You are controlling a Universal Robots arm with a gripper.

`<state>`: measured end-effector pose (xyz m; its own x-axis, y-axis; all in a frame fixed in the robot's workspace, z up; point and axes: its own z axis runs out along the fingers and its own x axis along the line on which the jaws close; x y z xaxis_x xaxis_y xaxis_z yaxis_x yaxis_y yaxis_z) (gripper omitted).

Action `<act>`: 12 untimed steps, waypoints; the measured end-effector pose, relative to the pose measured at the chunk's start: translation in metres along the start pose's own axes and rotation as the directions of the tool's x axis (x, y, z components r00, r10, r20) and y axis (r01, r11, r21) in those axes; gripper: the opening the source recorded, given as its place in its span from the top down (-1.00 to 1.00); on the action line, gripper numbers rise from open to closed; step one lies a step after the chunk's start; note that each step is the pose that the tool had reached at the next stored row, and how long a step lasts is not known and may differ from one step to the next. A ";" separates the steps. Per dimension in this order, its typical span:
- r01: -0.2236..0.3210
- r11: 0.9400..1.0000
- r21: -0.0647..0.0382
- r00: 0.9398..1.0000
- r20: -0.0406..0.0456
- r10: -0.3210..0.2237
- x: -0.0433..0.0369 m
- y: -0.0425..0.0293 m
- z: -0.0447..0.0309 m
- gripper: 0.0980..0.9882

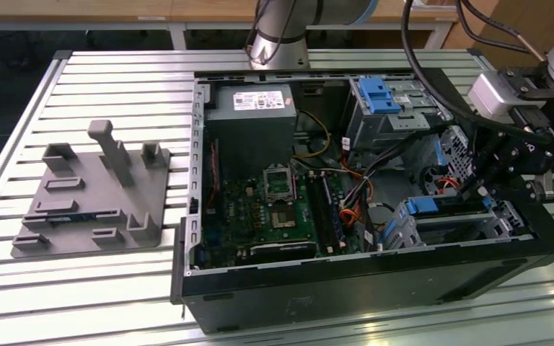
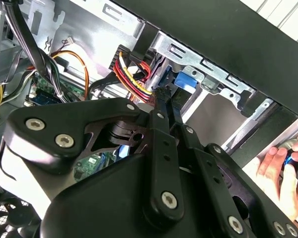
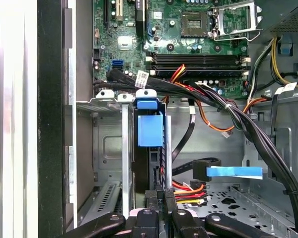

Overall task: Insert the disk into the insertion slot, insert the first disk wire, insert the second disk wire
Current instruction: 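Insert the first disk wire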

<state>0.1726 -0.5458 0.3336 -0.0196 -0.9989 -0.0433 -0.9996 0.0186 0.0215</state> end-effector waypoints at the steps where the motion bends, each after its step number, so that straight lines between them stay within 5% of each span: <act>1: 0.000 1.000 0.000 1.000 0.001 0.000 0.0000 -0.0001 0.0003 0.84; 12: 0.000 1.000 0.000 1.000 0.001 0.000 0.0016 -0.0006 0.0029 0.84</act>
<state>0.1731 -0.5473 0.3306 -0.0195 -0.9988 -0.0446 -0.9996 0.0186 0.0220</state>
